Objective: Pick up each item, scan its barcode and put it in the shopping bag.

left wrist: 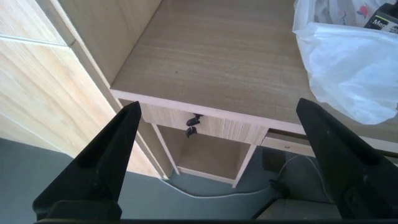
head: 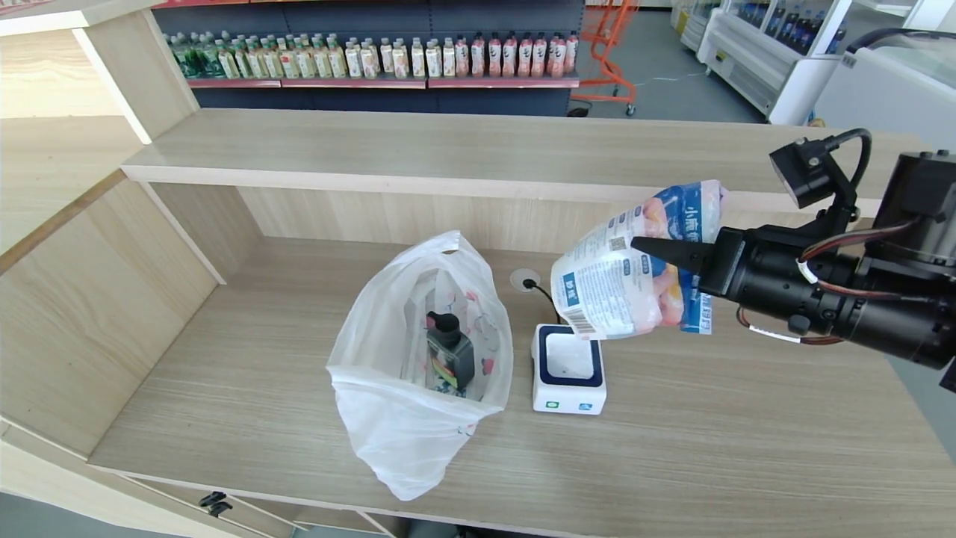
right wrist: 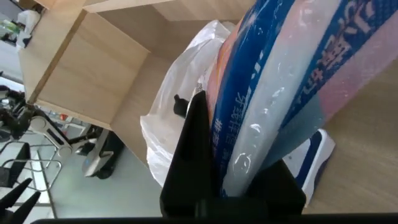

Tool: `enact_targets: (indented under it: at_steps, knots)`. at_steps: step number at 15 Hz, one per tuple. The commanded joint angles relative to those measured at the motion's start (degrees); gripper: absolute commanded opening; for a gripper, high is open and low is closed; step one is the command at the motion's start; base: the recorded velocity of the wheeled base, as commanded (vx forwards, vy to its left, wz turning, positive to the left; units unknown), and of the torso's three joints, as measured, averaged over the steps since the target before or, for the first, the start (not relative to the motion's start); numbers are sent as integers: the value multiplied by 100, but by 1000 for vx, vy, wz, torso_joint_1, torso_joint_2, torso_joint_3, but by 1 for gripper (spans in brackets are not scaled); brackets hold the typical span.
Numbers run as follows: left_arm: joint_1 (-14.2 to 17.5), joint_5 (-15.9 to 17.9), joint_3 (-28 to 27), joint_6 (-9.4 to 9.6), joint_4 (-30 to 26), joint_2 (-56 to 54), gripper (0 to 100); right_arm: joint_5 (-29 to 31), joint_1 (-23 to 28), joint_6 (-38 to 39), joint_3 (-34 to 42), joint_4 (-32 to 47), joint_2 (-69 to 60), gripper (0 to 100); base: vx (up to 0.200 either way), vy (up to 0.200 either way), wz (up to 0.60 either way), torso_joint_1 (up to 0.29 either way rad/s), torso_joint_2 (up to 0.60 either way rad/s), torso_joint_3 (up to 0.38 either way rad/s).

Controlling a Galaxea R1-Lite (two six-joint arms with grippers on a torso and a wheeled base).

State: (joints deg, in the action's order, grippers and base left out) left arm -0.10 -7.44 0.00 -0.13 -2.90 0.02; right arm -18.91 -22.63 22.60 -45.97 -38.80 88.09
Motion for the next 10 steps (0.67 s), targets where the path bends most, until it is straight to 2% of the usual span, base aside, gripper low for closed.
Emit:
enact_targets:
  at_steps: [1, 3, 7, 8, 10]
  knots:
    - [1, -3, 0, -4, 0, -2, 100, 10, 4, -37, -44, -40, 244, 0, 0, 200, 0, -2, 2, 7]
    - [1, -3, 0, 13, 0, -2, 100, 19, 21, -247, -70, -268, 516, 0, 0, 200, 0, 2, 5, 5]
    - [1, -3, 0, 22, 0, -2, 100, 71, 21, -599, -79, -479, 929, 0, 0, 0, 0, 0, 0, 0]
    - [1, -3, 0, 22, 0, -2, 100, 71, 21, -889, -87, -514, 1123, 0, 0, 0, 0, 0, 0, 0]
    - [1, -3, 0, 22, 0, -2, 100, 80, 4, -1232, -114, -1094, 1580, 0, 0, 0, 0, 0, 0, 0]
